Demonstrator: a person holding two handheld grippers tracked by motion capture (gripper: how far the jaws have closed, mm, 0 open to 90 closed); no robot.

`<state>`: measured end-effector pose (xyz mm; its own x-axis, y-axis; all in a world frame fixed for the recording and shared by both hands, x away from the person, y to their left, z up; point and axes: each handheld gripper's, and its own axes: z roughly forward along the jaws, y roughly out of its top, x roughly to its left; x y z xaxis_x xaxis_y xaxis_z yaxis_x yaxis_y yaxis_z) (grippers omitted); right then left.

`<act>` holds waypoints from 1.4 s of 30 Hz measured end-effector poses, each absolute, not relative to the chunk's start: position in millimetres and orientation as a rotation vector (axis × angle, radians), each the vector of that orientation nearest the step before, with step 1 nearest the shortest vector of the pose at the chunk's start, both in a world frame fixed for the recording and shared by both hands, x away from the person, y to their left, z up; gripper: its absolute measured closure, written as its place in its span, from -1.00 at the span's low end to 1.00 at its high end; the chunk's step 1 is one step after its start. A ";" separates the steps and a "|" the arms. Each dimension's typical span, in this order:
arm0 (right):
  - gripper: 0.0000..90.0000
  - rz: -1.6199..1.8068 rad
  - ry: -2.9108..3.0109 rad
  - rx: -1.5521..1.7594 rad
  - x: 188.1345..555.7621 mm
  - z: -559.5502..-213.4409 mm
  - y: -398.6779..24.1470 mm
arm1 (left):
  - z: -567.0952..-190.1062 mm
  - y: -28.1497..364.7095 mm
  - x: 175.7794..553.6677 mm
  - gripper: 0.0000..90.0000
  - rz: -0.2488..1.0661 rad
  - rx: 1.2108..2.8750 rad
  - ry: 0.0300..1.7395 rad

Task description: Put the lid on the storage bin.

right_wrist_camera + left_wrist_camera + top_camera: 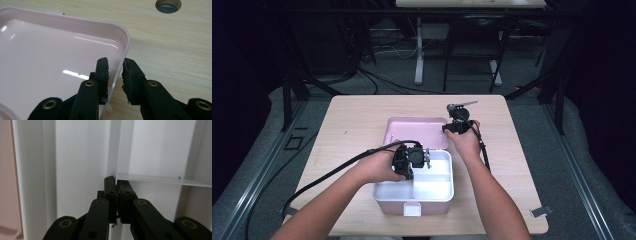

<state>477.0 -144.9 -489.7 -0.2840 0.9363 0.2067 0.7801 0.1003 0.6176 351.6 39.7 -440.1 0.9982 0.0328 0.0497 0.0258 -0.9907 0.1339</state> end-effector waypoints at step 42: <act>0.86 1.067 2.016 1.660 455.4 -449.9 -146.4 | -439.8 39.6 352.3 0.94 0.068 3.013 0.051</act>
